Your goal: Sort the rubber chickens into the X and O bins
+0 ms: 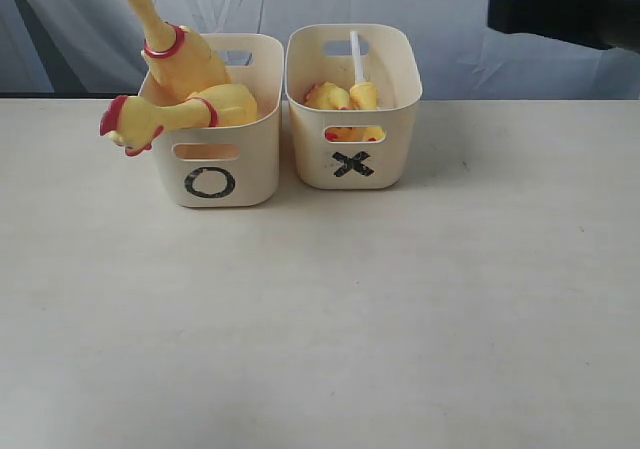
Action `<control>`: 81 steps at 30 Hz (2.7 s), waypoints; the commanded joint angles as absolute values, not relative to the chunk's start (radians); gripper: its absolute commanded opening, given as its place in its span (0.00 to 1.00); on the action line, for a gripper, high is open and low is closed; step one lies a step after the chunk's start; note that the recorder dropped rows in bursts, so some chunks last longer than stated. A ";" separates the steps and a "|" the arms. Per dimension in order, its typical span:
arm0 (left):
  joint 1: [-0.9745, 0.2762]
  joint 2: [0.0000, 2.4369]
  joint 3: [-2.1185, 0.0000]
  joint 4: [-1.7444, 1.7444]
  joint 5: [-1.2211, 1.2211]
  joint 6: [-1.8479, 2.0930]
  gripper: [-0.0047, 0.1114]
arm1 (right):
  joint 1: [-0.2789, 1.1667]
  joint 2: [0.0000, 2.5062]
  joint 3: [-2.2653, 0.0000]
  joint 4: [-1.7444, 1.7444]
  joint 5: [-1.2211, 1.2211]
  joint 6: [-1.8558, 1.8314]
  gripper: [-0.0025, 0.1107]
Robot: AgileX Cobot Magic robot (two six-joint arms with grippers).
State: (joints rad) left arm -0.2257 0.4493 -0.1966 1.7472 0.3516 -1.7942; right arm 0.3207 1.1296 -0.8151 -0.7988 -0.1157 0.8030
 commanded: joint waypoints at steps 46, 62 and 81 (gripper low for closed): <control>0.028 0.000 -0.194 1.744 0.311 -1.795 0.04 | 0.291 0.000 -0.385 -0.512 0.194 0.778 0.01; 0.028 0.000 -0.194 1.744 0.308 -1.795 0.04 | 0.291 0.000 -0.385 -0.511 0.369 0.781 0.01; 0.028 0.000 -0.194 1.744 0.304 -1.795 0.04 | 0.015 0.000 -0.385 -0.507 0.364 0.781 0.01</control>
State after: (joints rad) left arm 0.0226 0.0060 -0.1966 1.7472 0.2991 -1.7942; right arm 0.0733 0.0042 -0.3910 -0.5048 0.3640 0.7843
